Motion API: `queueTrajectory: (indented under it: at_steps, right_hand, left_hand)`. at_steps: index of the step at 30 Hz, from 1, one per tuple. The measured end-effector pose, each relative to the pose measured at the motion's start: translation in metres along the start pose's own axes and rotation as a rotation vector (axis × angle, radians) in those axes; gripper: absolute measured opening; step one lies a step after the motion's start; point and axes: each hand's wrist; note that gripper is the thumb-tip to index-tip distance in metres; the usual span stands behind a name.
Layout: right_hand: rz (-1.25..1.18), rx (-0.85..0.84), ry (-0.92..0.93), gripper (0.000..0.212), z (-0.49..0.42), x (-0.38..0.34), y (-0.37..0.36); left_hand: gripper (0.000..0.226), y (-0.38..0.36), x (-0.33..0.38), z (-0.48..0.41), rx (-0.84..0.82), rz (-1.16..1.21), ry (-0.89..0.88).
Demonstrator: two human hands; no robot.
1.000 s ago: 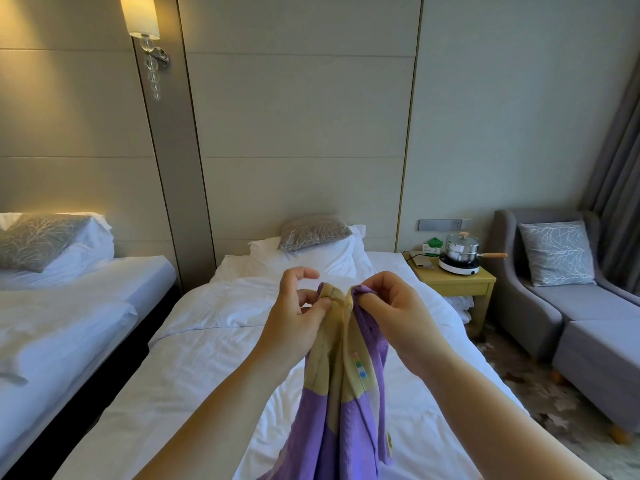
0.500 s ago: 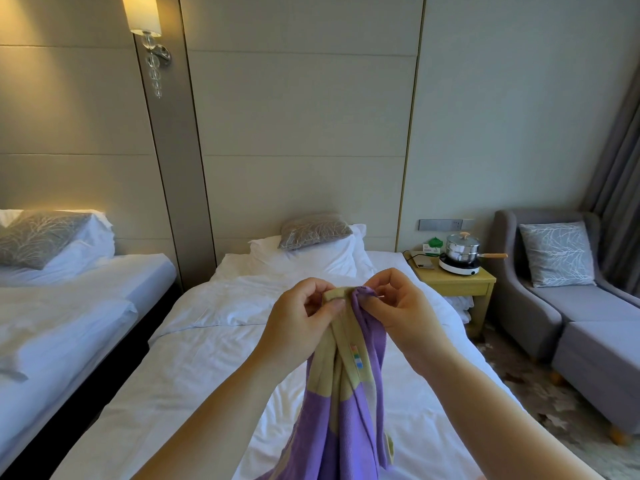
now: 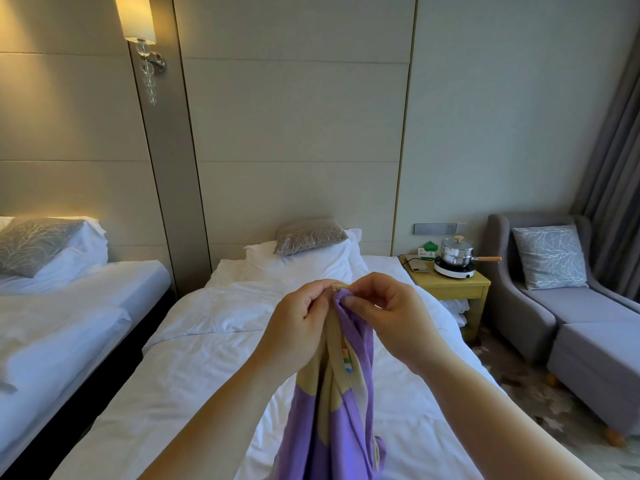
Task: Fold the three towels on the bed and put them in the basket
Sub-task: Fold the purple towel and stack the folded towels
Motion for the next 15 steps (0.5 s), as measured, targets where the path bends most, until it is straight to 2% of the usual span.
queueTrajectory:
  at_steps: [4, 7, 10, 12, 15]
  right_hand:
    - [0.025, 0.056, -0.018, 0.015, 0.0, 0.004, -0.002]
    - [0.019, 0.043, -0.028, 0.018, -0.001, 0.006, -0.003]
    - [-0.031, 0.012, -0.027, 0.017, -0.001, 0.01, -0.001]
    - [-0.113, -0.07, -0.046, 0.014, -0.003, 0.015, 0.005]
    - [-0.344, -0.297, -0.074, 0.014, -0.002, 0.022, 0.011]
  left_hand:
    - [0.025, 0.001, 0.001, 0.003, -0.045, 0.095, 0.056]
    - [0.012, 0.001, -0.002, 0.004, -0.042, 0.086, 0.047]
    - [0.013, 0.004, -0.004, 0.002, -0.046, 0.099, 0.014]
    - [0.013, 0.007, -0.005, -0.002, -0.061, 0.115, -0.023]
    - [0.016, 0.016, 0.0, -0.012, -0.076, 0.122, -0.053]
Point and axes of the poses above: each hand's wrist, its own z-axis away from the middle knuckle, its own y-axis out of the back of the hand, x = y × z, and after that the axes turned 2 degrees about -y, right-handed
